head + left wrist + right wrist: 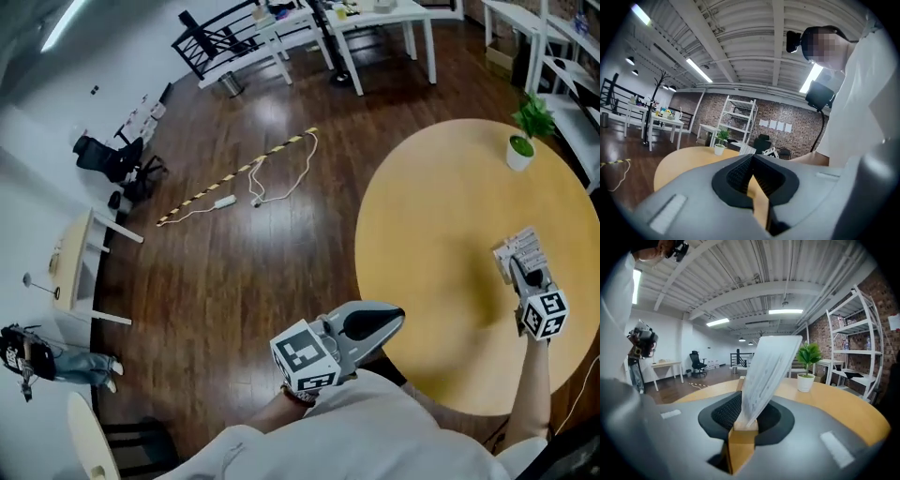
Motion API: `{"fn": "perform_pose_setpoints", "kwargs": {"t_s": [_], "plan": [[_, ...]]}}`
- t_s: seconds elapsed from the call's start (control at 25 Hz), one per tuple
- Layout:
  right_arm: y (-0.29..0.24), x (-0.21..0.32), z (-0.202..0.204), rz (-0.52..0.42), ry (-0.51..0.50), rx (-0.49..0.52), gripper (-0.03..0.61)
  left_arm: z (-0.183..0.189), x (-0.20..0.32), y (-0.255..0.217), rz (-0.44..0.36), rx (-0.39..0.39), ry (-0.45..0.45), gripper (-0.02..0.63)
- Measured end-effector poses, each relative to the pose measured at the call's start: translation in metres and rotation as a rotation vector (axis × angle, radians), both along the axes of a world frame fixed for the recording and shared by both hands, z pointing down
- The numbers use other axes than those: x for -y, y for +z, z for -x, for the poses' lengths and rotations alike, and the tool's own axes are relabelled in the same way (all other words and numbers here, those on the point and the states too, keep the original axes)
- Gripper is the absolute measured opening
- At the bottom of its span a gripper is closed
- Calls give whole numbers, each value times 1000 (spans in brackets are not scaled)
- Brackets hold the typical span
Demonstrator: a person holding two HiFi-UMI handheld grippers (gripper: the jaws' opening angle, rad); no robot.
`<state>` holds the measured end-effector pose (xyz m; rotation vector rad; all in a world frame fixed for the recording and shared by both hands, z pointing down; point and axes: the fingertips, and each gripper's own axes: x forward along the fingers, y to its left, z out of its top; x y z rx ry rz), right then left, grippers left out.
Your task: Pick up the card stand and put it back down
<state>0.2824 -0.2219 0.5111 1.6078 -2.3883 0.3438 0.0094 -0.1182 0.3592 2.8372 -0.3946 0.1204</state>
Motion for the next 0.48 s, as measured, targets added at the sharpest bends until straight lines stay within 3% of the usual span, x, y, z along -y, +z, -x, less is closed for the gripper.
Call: {"fn": "perform_pose_setpoints", "kwargs": {"t_s": [0.08,0.24,0.48], "plan": [[38,28,-19,65,46,-28,89,3,27,9,-26,19,-5,2],[77,69,-3,148,82,-25,89,32,77,13,-3,19,-52,2],[119,97,20,171,-99,-140,89,16,113,30,29,12,-38,2]]}}
